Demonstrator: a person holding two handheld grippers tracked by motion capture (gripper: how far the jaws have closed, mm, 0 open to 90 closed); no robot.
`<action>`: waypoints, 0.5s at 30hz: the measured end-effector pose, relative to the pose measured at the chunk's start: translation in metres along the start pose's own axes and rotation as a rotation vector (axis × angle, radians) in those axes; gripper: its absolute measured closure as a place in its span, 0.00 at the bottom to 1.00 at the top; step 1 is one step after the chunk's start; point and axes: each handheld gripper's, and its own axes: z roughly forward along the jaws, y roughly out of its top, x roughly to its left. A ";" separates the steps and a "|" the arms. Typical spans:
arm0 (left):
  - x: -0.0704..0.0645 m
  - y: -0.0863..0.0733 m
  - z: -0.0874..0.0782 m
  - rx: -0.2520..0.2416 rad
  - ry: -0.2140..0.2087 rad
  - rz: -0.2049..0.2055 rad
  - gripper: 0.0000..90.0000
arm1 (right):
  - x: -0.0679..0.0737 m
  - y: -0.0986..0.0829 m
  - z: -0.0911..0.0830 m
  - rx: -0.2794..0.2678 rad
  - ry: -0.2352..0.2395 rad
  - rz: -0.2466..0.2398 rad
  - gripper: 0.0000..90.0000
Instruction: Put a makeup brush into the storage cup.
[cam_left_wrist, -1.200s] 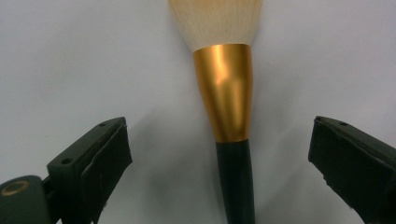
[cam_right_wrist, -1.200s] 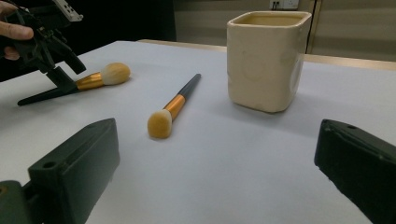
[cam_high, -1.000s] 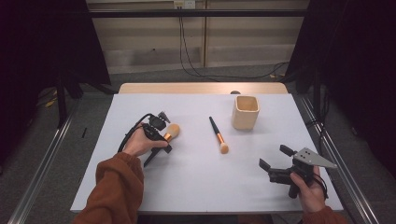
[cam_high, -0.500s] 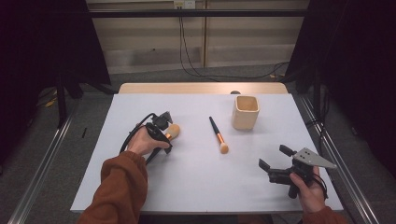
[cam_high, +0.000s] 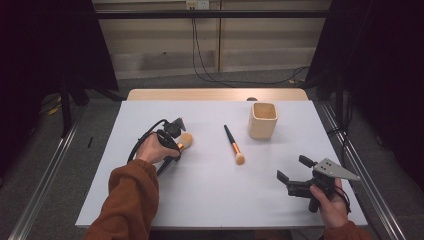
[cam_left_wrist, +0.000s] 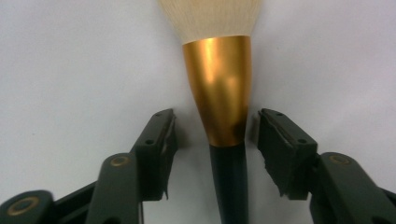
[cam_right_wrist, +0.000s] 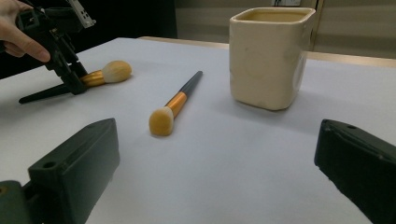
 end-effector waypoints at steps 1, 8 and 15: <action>-0.001 0.000 0.000 0.004 -0.002 0.002 0.56 | 0.000 0.000 0.000 -0.002 -0.001 0.000 0.00; 0.000 0.002 -0.001 0.020 -0.013 0.003 0.71 | 0.000 0.000 -0.001 -0.001 -0.001 -0.002 0.00; 0.001 0.002 -0.002 0.026 -0.008 -0.005 0.79 | 0.000 0.000 -0.001 -0.001 0.000 -0.001 0.00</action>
